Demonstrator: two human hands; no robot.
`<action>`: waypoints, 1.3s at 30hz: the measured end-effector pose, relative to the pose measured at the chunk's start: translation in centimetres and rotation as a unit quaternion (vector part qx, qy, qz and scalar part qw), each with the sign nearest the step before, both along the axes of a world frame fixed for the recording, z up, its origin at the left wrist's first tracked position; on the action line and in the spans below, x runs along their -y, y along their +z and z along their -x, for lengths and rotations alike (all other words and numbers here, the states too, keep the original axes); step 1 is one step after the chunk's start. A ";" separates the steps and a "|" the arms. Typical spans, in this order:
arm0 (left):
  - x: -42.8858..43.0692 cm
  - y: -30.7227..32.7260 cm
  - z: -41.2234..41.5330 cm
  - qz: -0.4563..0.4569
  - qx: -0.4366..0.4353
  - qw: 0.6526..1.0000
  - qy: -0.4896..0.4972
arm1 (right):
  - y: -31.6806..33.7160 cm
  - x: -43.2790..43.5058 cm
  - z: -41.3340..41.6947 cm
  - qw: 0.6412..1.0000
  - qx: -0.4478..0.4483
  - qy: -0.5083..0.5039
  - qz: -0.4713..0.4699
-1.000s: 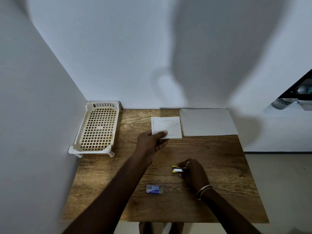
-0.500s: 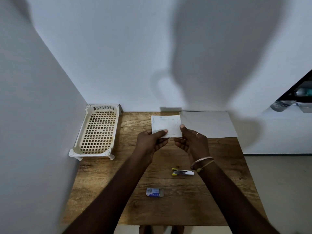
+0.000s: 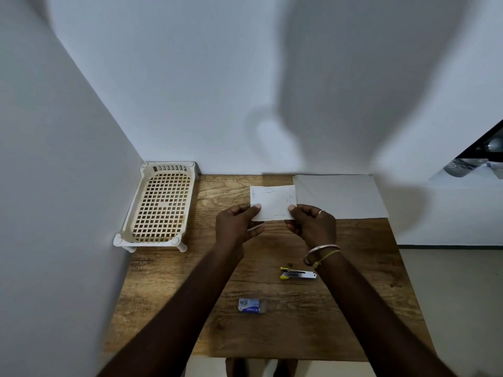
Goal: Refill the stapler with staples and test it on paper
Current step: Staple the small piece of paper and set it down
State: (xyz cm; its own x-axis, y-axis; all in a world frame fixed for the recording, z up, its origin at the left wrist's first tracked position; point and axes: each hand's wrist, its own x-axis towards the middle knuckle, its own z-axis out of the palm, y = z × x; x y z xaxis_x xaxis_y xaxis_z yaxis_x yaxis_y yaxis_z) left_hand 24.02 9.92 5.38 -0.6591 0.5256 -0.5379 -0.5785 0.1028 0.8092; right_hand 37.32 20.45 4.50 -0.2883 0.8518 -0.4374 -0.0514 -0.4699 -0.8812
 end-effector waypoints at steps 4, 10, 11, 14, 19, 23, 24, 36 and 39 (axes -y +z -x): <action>0.0 -2.6 0.1 0.038 -0.032 0.999 -0.013 | -2.4 0.0 0.0 0.998 0.060 0.011 0.013; -0.2 -6.6 -0.1 0.119 -0.076 0.989 -0.036 | -5.8 0.2 -0.3 0.990 0.138 0.010 0.010; -0.2 -7.2 -0.1 0.134 -0.083 0.987 -0.039 | -6.2 0.2 -0.4 0.988 0.153 0.014 0.006; -0.3 -8.3 -0.2 0.177 -0.123 0.975 -0.058 | -7.2 0.2 -0.4 0.983 0.181 0.020 0.005; -0.3 -9.3 -0.4 0.216 -0.168 0.960 -0.064 | -8.4 0.2 -0.3 0.973 0.229 0.033 -0.012; -0.4 -9.9 -0.5 0.238 -0.208 0.945 -0.084 | -9.1 0.3 -0.5 0.969 0.243 0.043 -0.021; -0.4 -10.0 -0.6 0.239 -0.219 0.942 -0.088 | -9.2 0.4 -0.5 0.968 0.247 0.042 -0.023; 0.2 -10.2 -1.0 0.283 -0.338 0.886 -0.142 | -9.6 0.4 -0.9 0.932 0.335 0.111 -0.085; 0.4 -10.4 -0.9 0.292 -0.353 0.877 -0.144 | -9.3 0.5 -0.9 0.919 0.356 0.129 -0.112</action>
State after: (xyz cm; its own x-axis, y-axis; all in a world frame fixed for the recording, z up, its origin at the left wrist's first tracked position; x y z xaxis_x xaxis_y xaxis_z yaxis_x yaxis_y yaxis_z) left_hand 24.96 9.54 -4.98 -0.8212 0.4954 -0.2833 0.1630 0.6793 0.7155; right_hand 38.21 19.93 -4.82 -0.2025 0.8869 -0.4152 0.6629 -0.1879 -0.7247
